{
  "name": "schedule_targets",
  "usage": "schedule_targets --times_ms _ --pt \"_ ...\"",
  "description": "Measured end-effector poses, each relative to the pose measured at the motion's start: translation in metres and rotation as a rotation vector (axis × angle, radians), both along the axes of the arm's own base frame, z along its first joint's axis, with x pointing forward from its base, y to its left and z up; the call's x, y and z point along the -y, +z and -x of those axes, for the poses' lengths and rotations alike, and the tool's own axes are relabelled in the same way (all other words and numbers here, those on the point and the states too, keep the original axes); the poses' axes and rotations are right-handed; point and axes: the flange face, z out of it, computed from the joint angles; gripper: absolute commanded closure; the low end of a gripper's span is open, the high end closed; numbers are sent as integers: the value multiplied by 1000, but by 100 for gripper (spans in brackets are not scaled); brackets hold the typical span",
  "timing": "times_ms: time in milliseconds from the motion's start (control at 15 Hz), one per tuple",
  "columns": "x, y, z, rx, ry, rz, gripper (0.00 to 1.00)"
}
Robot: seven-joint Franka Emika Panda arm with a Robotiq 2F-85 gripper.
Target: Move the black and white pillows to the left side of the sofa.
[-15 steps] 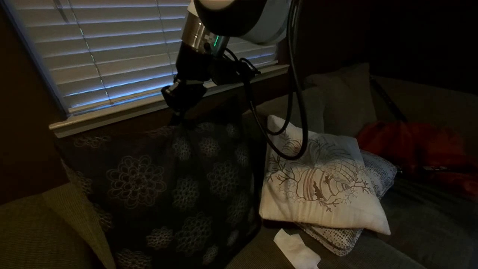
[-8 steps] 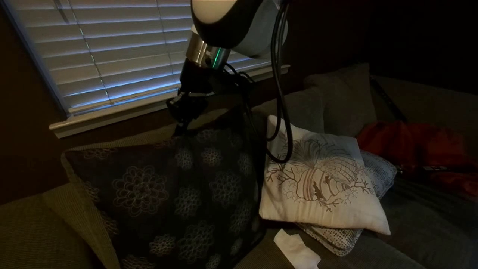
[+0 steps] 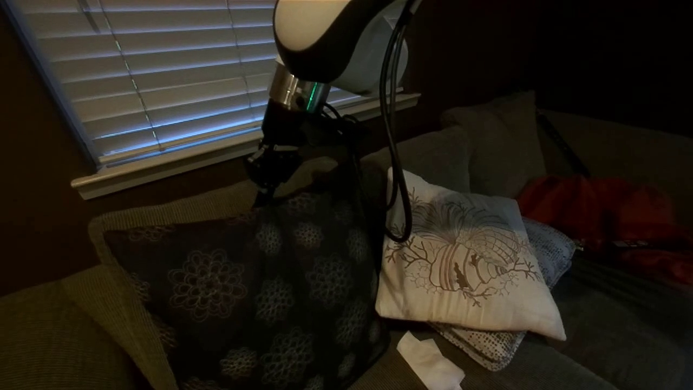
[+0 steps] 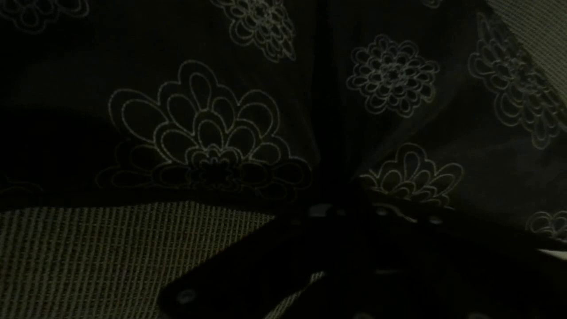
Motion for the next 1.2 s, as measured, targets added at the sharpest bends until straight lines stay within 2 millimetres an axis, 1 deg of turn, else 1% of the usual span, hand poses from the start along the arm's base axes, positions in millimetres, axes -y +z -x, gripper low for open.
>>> schedule_targets --times_ms 133,467,533,667,733,1000,1200 --pt "2 1 -5 -2 1 -2 59" --pt "7 40 -22 77 -14 -21 24" --pt "8 46 -24 91 -14 -18 16" --pt "10 55 -27 114 -14 -4 4" --pt "14 57 -28 115 -13 12 0" --pt "40 59 -29 57 -20 119 0" --pt "62 59 -26 -4 -51 237 0"
